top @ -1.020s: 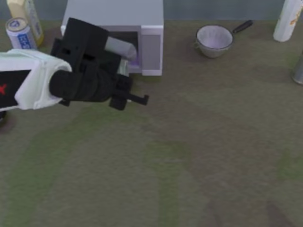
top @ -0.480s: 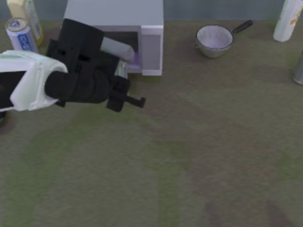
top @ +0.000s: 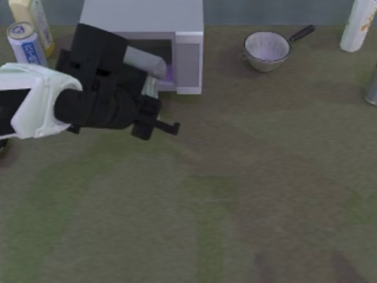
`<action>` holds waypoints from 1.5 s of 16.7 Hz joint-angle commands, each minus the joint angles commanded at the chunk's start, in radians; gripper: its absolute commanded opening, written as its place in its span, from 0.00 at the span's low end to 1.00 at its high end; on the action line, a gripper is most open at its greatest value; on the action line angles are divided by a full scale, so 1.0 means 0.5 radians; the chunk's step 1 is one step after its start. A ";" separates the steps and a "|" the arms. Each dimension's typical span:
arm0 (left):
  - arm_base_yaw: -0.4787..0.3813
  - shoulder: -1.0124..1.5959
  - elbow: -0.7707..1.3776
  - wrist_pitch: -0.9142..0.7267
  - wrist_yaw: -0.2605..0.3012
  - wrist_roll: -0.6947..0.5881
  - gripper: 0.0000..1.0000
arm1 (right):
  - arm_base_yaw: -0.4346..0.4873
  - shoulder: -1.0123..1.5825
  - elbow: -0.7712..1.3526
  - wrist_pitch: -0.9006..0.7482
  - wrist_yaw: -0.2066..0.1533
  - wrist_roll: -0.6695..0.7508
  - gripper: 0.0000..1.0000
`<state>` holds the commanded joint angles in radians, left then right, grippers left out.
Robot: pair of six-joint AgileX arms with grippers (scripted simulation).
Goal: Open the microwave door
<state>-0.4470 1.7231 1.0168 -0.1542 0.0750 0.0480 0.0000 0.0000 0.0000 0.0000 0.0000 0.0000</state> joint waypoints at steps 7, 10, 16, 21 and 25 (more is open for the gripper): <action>0.000 0.000 0.000 0.000 0.000 0.000 0.00 | 0.000 0.000 0.000 0.000 0.000 0.000 1.00; 0.000 0.000 0.000 0.000 0.000 0.000 0.00 | 0.000 0.000 0.000 0.000 0.000 0.000 1.00; 0.000 0.000 0.000 0.000 0.000 0.000 0.00 | 0.000 0.000 0.000 0.000 0.000 0.000 1.00; 0.006 -0.012 -0.016 -0.004 0.041 0.029 0.00 | 0.000 0.000 0.000 0.000 0.000 0.000 1.00; 0.042 -0.037 -0.041 -0.005 0.083 0.097 0.00 | 0.000 0.000 0.000 0.000 0.000 0.000 1.00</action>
<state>-0.4260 1.7047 0.9963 -0.1569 0.1164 0.0963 0.0000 0.0000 0.0000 0.0000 0.0000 0.0000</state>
